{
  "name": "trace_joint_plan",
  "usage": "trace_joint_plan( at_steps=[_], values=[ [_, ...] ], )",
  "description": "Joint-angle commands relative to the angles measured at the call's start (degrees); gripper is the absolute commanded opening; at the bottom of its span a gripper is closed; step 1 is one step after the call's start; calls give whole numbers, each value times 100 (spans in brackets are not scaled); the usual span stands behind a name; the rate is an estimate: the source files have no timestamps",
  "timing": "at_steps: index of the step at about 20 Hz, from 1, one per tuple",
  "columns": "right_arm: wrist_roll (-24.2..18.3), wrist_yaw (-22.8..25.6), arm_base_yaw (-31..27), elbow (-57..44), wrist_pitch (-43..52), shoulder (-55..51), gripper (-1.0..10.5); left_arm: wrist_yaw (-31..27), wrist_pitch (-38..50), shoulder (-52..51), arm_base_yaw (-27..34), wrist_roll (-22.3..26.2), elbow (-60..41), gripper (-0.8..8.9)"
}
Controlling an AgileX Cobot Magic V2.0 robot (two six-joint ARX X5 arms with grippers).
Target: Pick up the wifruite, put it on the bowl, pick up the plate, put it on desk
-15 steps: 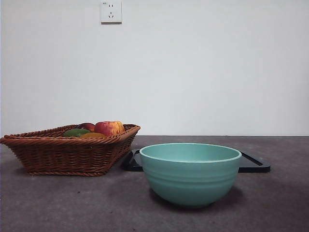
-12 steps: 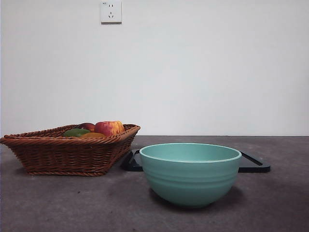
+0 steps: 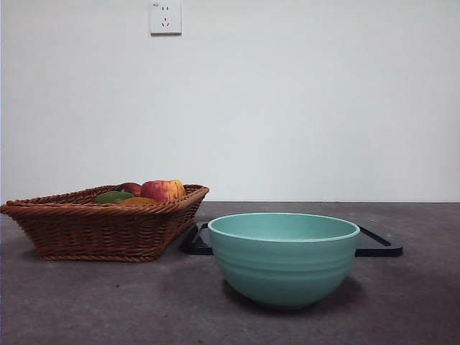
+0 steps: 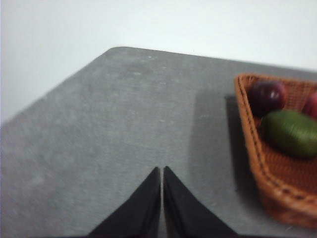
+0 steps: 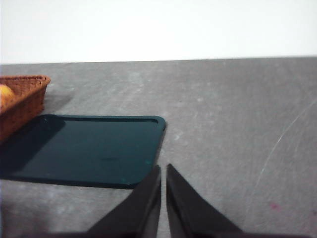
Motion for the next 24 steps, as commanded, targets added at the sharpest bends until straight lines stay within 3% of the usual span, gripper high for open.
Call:
trace_joint_plan(
  at_steps=[1,9,15,24],
  values=[
    [730,-129,7,-24,0,-9,10,7,-26,-11,15,-1191,-116,8],
    [859,-452,7,-24,39,-9,10,214,-33,-11,15,-1340,-114,8],
    [1537,-455,7,166,120,-7,10,656,-332,-11,15,-1912,131,10],
    [1561,-463,7,1239,-188,168,9,918,-992,125,13,-1998,1281,10]
  ],
)
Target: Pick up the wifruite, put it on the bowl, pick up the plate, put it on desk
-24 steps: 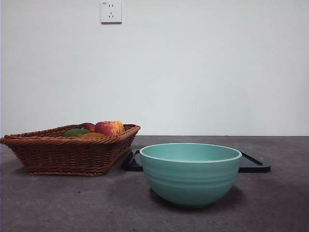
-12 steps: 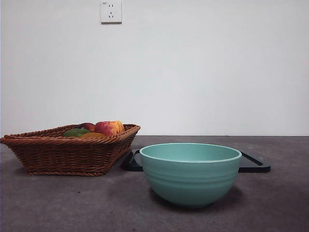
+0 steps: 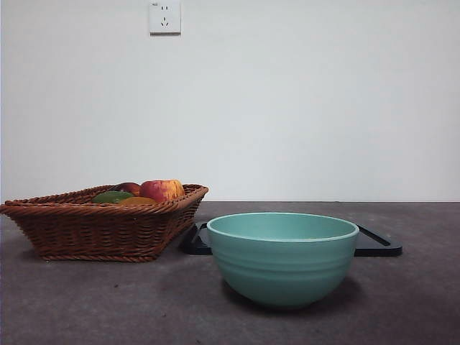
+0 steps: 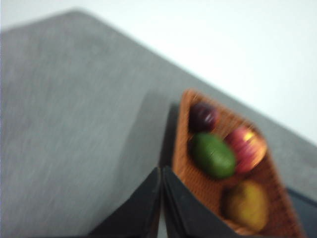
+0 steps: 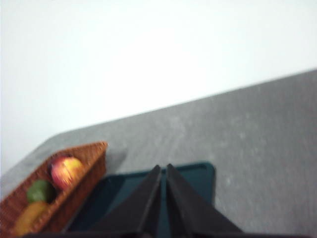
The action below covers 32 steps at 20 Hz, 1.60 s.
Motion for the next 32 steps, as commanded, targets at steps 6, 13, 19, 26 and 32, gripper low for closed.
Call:
trace_joint_plan(
  at_steps=[6,13,19,26,32],
  values=[
    [-271,-282,9,1287,-903,726,9,435,-793,671,11,468,1360,10],
    [-1137,-1053,9,2791,-2371,2046,9,1475,-1823,1864,11,1447,2590,10],
    [-1825,-1937,9,3939,-3508,3224,9,2166,-2597,2806,-85,2057,3429,10],
    [-2577,-2164,293,4708,-4693,4332,9,2308,-3486,3606,-848,2540,4105,10],
    [-2712,-2135,839,4715,-4953,4586,10,2439,-3589,3888,-1226,2597,4124,10]
  ],
)
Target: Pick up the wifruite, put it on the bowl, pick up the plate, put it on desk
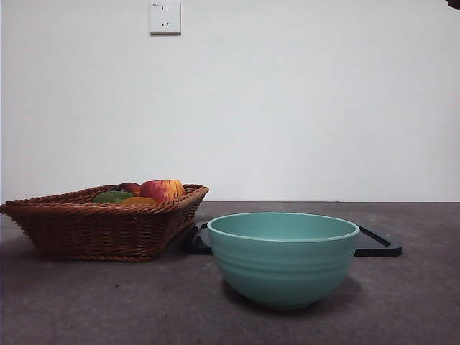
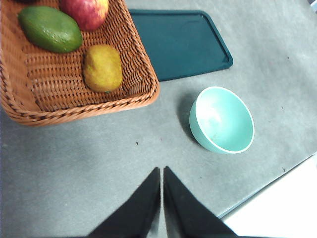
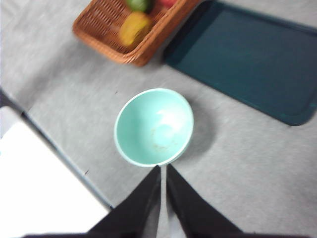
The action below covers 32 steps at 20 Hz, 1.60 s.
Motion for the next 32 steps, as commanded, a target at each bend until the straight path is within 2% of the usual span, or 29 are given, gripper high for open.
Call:
trace_joint_plan(
  at_steps=[1,2,4,5,6,13,19,22,27,32],
  values=[
    [-46,0,103,120,31,52,11,35,107,63,-13,109,125,21],
    [-22,9,105,120,31,50,33,31,111,74,-13,107,125,84],
    [20,26,105,120,33,50,258,28,111,92,-13,107,125,338],
    [24,28,105,120,37,50,375,28,114,94,-13,105,125,433],
    [63,28,105,120,50,50,408,28,114,94,-13,107,125,447],
    [79,28,105,120,66,50,408,26,219,155,-15,-50,133,446],
    [98,26,105,120,118,52,408,-179,599,684,-219,-254,267,438],
    [103,28,105,120,122,50,408,-538,1021,1248,-514,-457,428,437],
    [120,28,105,120,149,52,408,-1462,1434,2564,-1088,-483,981,434],
    [122,28,105,120,146,52,408,-2024,1805,3939,-1423,-479,1534,434]
  ],
)
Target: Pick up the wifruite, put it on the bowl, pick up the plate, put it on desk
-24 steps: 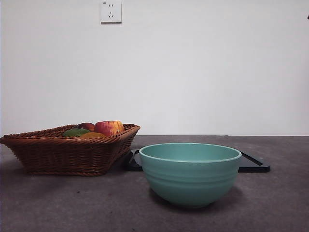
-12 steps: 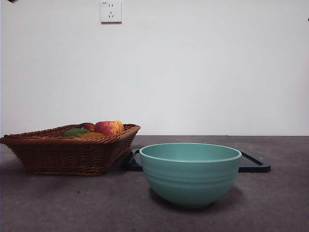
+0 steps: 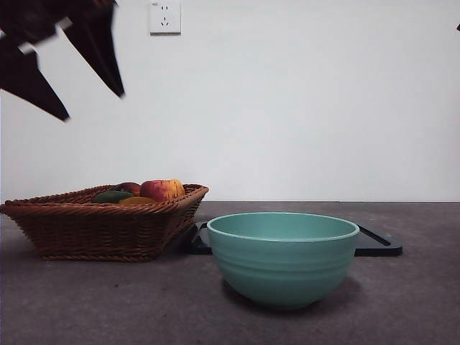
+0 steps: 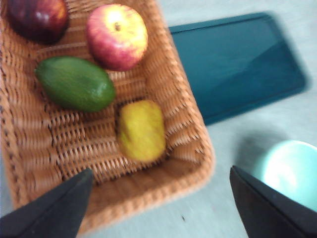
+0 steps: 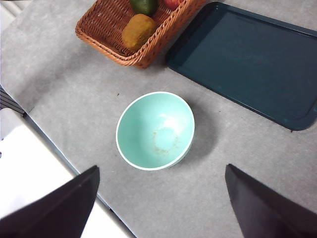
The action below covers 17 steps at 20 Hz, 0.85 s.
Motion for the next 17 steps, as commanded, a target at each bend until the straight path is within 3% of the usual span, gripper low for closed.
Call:
trace_joint_plan(
  at_steps=[1,6,15,17],
  values=[
    [63,-2,31,120,48,42,408,-87,225,643,-133,-11,295,434],
    [63,-2,31,120,46,39,408,-535,811,1753,-328,-11,389,434],
    [63,-2,31,120,46,39,408,-546,1368,2732,-391,-13,389,429],
    [63,-2,31,120,46,39,408,-546,1388,2811,-396,-15,389,359]
  ],
)
